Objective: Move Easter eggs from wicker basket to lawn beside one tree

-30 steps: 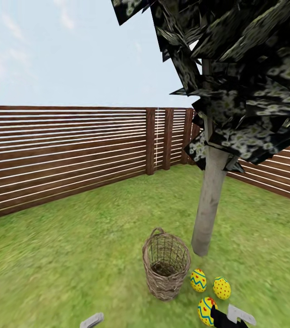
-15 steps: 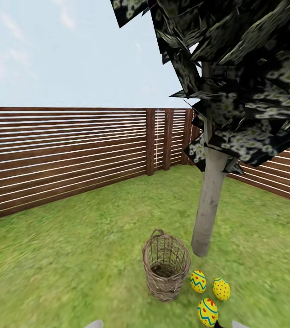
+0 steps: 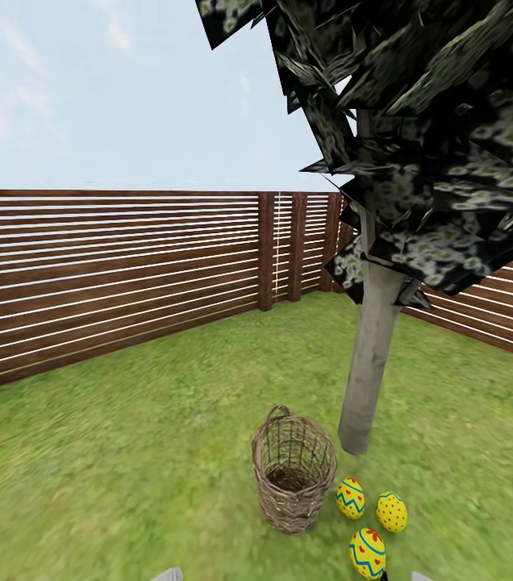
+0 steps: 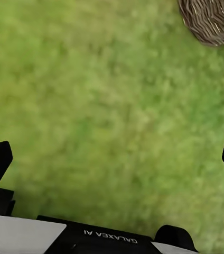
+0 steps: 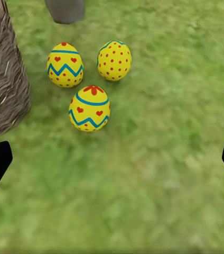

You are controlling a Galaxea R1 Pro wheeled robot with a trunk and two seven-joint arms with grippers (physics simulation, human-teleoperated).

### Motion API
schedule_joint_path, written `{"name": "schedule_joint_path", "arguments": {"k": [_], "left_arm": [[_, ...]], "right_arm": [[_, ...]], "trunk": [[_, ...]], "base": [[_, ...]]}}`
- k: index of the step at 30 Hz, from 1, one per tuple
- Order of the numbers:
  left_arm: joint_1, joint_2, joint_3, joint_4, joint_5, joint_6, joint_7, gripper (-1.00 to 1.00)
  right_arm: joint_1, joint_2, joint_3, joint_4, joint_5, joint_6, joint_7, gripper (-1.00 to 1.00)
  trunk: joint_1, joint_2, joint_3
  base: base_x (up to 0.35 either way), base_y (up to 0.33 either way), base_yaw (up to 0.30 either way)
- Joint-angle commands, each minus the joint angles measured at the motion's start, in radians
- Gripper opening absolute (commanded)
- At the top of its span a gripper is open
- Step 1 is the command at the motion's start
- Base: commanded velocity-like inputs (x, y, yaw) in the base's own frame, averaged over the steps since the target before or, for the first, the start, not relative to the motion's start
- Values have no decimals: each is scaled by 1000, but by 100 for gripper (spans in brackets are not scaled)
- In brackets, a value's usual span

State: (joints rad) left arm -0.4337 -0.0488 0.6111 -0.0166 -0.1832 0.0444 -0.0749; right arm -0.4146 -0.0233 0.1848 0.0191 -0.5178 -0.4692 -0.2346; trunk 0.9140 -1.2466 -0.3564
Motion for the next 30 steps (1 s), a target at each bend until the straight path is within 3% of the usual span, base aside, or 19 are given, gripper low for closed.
{"name": "schedule_joint_path", "arguments": {"k": [1, 30], "left_arm": [[0, 0, 9, -2, -9, 5, -2, 100], [0, 0, 9, -2, -9, 5, -2, 100]], "right_arm": [[-1, 0, 8, 2, -6, -3, -2, 100], [-1, 0, 8, 2, -6, -3, -2, 100]], "trunk": [[0, -1, -1], [0, -1, -1]], "base": [[0, 0, 0], [0, 0, 0]]}}
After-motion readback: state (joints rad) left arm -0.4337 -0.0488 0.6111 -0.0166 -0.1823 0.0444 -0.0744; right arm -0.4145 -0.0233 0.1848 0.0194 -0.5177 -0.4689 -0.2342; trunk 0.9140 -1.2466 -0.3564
